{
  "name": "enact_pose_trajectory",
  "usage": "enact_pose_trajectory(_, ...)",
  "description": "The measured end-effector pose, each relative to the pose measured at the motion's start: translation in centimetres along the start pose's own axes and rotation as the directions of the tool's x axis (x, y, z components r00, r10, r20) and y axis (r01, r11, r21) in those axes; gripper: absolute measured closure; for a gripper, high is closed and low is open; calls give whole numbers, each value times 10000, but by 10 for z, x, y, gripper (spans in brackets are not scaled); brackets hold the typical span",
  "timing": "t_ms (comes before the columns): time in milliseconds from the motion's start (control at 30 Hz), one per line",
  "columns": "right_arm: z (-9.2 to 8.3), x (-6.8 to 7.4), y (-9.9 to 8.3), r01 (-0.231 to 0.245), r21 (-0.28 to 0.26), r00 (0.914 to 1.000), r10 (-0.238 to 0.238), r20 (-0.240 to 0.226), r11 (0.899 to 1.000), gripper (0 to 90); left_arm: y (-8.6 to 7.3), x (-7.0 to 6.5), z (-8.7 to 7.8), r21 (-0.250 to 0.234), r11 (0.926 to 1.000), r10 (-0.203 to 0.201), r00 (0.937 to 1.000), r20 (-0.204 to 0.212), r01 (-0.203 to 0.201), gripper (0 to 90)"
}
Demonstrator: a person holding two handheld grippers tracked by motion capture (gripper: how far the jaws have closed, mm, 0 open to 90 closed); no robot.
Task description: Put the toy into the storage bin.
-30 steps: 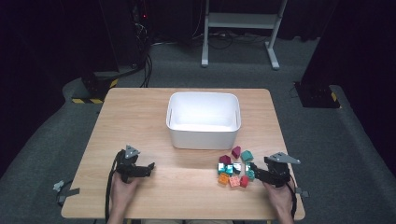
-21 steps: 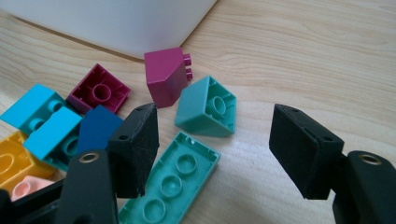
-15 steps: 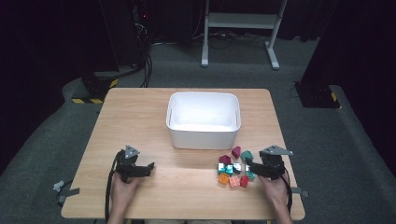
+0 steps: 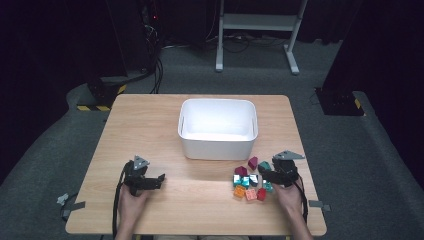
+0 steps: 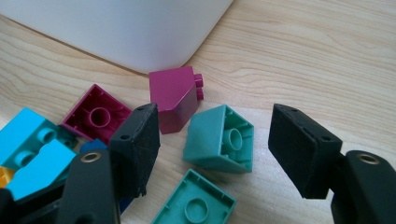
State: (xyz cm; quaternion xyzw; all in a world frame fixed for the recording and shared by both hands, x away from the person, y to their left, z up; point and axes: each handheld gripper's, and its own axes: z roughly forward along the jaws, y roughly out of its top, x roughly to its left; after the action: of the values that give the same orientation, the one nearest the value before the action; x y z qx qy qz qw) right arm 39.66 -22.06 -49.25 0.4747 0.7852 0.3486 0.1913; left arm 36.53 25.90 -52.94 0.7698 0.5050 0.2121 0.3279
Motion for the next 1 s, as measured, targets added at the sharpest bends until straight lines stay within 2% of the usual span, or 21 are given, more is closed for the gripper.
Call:
enact_pose_trajectory(400,10,0,3,59,295,10000,-61,57,9995,354,0,0,0,-2,10000,0,10000,-3,0,59)
enact_pose_trajectory(1000,20,-3,1,-96,600,9999,90,109,9982,385,0,0,0,-1,10000,-4,10000,-8,4,60)
